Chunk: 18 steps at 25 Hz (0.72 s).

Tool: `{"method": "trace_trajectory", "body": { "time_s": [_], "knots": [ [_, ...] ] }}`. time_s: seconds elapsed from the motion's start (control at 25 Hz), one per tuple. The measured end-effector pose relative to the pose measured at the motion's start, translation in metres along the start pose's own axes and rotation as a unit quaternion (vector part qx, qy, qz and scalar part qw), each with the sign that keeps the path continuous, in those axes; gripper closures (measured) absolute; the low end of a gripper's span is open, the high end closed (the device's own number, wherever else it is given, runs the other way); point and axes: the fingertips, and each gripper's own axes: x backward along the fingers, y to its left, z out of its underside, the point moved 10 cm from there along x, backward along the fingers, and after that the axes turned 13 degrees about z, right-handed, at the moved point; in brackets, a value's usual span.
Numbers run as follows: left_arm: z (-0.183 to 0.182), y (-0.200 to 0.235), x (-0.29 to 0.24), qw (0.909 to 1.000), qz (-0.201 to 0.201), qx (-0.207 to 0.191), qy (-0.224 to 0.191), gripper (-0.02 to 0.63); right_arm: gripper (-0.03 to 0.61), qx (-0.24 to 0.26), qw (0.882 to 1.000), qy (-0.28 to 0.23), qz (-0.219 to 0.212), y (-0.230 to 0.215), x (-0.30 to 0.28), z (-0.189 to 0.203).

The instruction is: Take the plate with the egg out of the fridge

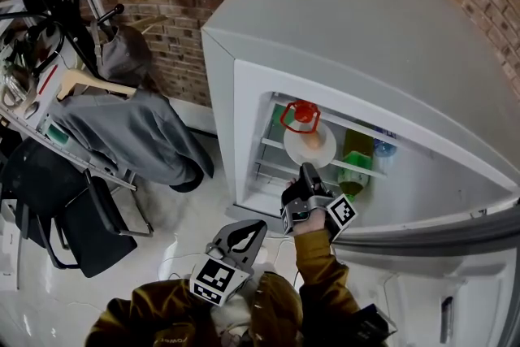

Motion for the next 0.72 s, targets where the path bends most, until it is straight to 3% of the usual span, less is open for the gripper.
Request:
{"method": "trace_trajectory", "body": {
  "time_s": [0.72],
  "knots": [
    [0.000,0.005,0.002,0.9999,-0.012,0.000,-0.003,0.604,0.562,-0.008,1.000,0.000,-0.002,-0.002,-0.011,-0.009]
  ]
}}
